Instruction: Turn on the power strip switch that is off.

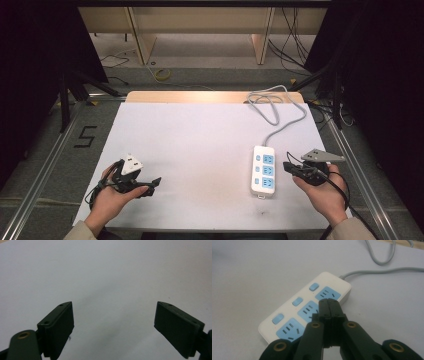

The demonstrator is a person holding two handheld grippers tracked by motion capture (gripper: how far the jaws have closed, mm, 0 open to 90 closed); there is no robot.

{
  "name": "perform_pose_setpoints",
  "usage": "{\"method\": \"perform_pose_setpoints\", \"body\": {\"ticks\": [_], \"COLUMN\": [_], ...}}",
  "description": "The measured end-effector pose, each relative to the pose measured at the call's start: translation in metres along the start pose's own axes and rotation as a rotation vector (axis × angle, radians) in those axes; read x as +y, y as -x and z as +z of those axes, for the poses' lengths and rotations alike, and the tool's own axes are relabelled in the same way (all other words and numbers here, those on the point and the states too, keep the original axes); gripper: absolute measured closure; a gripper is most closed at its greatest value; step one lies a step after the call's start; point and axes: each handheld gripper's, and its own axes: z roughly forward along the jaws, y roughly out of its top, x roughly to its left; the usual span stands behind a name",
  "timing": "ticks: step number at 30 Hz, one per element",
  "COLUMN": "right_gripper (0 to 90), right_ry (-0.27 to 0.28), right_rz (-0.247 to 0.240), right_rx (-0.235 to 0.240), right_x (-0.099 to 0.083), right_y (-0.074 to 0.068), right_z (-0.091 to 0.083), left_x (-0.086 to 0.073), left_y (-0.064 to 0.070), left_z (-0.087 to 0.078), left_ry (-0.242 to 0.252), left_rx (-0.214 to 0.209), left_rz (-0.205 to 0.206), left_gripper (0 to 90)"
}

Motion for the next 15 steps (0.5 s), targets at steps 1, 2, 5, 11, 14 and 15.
{"method": "perform_pose_setpoints", "body": {"ticks": [1, 2, 5, 11, 14, 15], "right_gripper": [90.0, 90.0, 90.0, 90.0, 90.0, 90.0], "right_ry": [-0.005, -0.005, -0.011, -0.016, -0.020, -0.022], "right_rz": [0.003, 0.000, 0.000, 0.005, 0.007, 0.010], "right_rx": [-0.004, -0.005, -0.002, -0.003, -0.002, -0.003], "right_x": [0.0005, 0.0009, 0.0019, 0.0043, 0.0049, 0.0056], "right_y": [-0.0005, -0.0007, -0.0017, -0.0019, -0.0020, -0.0022], "right_z": [0.0003, 0.0009, 0.0022, 0.0044, 0.0050, 0.0054], "left_x": [0.0000, 0.0000, 0.0000, 0.0001, 0.0003, 0.0003], "left_y": [0.0000, 0.0000, -0.0001, 0.0001, 0.0000, 0.0003], "left_z": [0.0000, -0.0001, 0.0000, 0.0000, 0.0001, 0.0002], "left_ry": [0.000, 0.001, 0.000, 0.001, 0.001, 0.004], "left_rx": [0.000, 0.000, 0.000, -0.001, -0.003, -0.002], "left_rz": [0.000, 0.000, 0.001, 0.003, 0.004, 0.002], "left_gripper": [15.7, 15.7, 15.7, 15.8, 15.8, 15.8]}}
